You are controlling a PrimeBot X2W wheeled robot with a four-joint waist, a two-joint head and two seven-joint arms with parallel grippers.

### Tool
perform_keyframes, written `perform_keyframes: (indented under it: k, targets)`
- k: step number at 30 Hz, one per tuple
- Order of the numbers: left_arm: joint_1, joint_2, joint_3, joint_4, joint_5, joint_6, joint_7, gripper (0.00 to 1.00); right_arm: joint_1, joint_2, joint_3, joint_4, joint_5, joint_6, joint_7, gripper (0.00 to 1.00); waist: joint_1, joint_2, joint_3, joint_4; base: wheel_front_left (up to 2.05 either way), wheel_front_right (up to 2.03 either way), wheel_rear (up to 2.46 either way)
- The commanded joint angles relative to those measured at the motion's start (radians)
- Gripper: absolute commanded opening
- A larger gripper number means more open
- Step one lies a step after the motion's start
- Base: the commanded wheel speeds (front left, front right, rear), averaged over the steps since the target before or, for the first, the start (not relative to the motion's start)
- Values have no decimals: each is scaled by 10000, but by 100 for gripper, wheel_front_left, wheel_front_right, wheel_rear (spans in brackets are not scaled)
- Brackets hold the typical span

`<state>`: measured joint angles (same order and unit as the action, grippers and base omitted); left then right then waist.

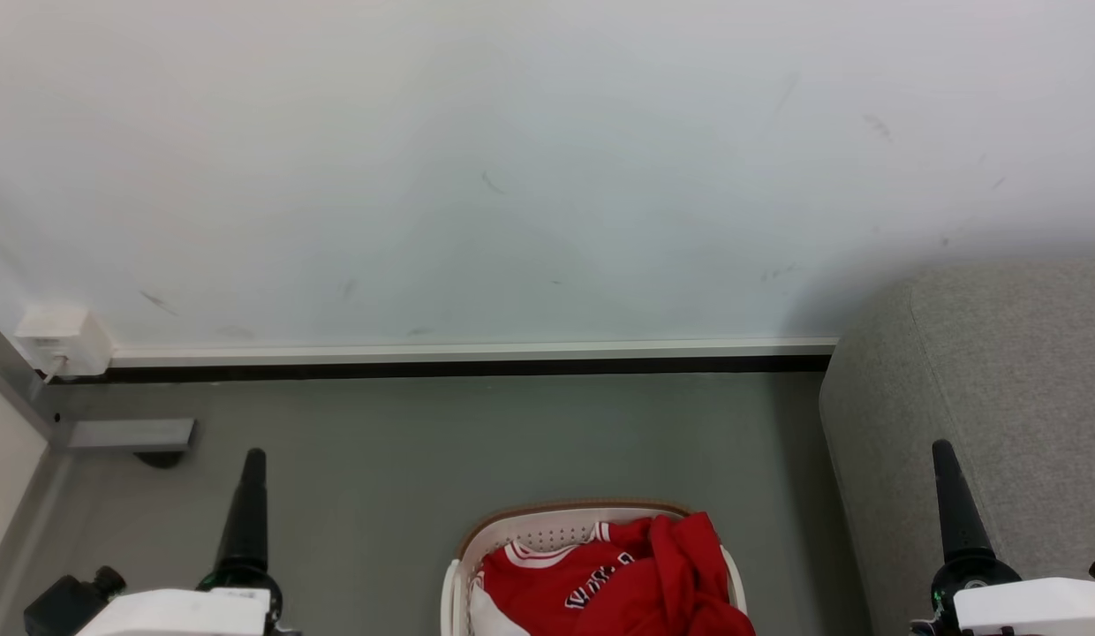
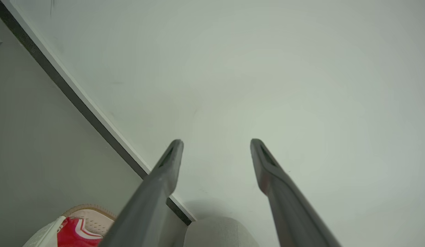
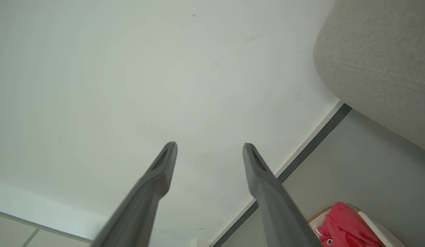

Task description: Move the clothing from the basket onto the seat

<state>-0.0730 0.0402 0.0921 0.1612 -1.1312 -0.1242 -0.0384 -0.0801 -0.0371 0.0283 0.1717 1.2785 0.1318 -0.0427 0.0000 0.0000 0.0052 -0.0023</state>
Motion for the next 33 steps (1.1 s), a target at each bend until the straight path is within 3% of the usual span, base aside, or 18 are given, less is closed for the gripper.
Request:
perform_keyframes:
  k: [1, 22, 33]
  targets:
    - [-47, 86, 10, -213, 470, -51, -161, 100, -261, -109, 28, -217, -401, -6, -110, 100, 0, 0, 2, -6, 0, 0, 0]
    - [151, 106, -43, -427, 4708, -59, -807, 100, -324, -132, 953, -70, -4523, -9, -760, 100, 0, 0, -31, -40, 0, 0, 0]
    - [299, 225, -446, -374, 6603, 232, -1099, 100, -285, -140, 1133, 165, -6480, -11, -1055, 100, 0, 0, -117, -48, 0, 0, 0]
